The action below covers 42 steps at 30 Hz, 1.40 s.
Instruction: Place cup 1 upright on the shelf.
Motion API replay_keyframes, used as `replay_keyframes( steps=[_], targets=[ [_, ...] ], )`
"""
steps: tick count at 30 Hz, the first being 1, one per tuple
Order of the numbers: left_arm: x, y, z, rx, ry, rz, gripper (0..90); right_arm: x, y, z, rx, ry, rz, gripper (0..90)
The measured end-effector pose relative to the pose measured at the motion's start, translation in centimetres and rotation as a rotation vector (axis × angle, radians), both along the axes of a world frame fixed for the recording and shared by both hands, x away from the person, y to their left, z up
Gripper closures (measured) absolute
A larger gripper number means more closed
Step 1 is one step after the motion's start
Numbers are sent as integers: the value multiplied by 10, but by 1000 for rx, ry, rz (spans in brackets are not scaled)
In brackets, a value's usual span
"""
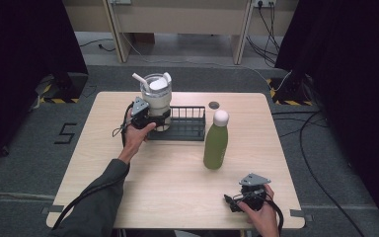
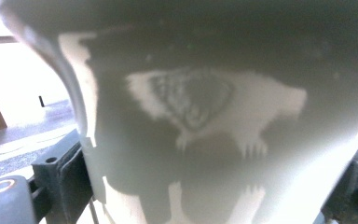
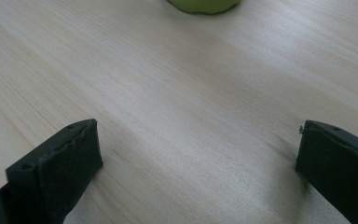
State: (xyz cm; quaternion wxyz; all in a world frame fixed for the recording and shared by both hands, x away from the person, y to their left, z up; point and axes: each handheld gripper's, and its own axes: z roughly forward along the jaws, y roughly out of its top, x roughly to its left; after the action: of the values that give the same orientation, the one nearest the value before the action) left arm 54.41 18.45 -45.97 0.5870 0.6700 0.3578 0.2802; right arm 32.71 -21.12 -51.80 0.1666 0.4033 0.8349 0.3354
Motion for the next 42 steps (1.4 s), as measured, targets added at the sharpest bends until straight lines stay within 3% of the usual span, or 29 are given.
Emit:
replay_keyframes(
  steps=[14, 15, 17, 18, 23, 24, 26, 27, 30, 31, 32, 36, 39, 40, 42],
  targets=[
    [-5, 2, -5, -18, -19, 13, 84, 0, 0, 0, 0, 3, 2, 2],
    [-6, -1, -6, -55, -26, 18, 84, 0, 0, 0, 0, 3, 1, 2],
    [-6, 0, -6, -53, -26, 19, 83, 0, 0, 0, 1, 3, 2, 2],
    [-6, 3, -6, -25, -23, 14, 83, 0, 0, 0, 0, 3, 2, 2],
    [-8, 2, -7, -22, -29, 22, 83, 0, 0, 0, -4, -4, 8, 2],
    [-8, 0, -7, -59, -34, 27, 83, -1, 1, 0, 3, 6, -2, 2],
    [-8, 0, -8, -64, -33, 27, 83, 0, 0, 0, 0, 2, 3, 2],
    [-9, 3, -7, -23, -27, 23, 83, 0, 0, 0, 0, 2, 2, 2],
    [-11, 4, -8, -19, -31, 26, 84, 0, 0, 0, 0, 3, 2, 2],
    [-11, 1, -9, -58, -36, 30, 84, 0, 0, 0, 1, 3, 2, 2],
    [-11, 4, -9, -22, -32, 25, 84, 0, 0, 0, 1, 3, 1, 2],
    [-13, 5, -9, -21, -31, 29, 87, 0, 0, 0, 1, 3, 2, 2],
    [-15, 2, -9, -51, -33, 37, 88, 0, 0, 0, 1, 3, 2, 2],
    [-16, 6, -8, -15, -26, 34, 89, 0, 0, 0, 1, 3, 2, 2],
    [-17, 6, -8, -16, -22, 36, 92, 0, 0, 0, 1, 2, 2, 2]
  ],
)
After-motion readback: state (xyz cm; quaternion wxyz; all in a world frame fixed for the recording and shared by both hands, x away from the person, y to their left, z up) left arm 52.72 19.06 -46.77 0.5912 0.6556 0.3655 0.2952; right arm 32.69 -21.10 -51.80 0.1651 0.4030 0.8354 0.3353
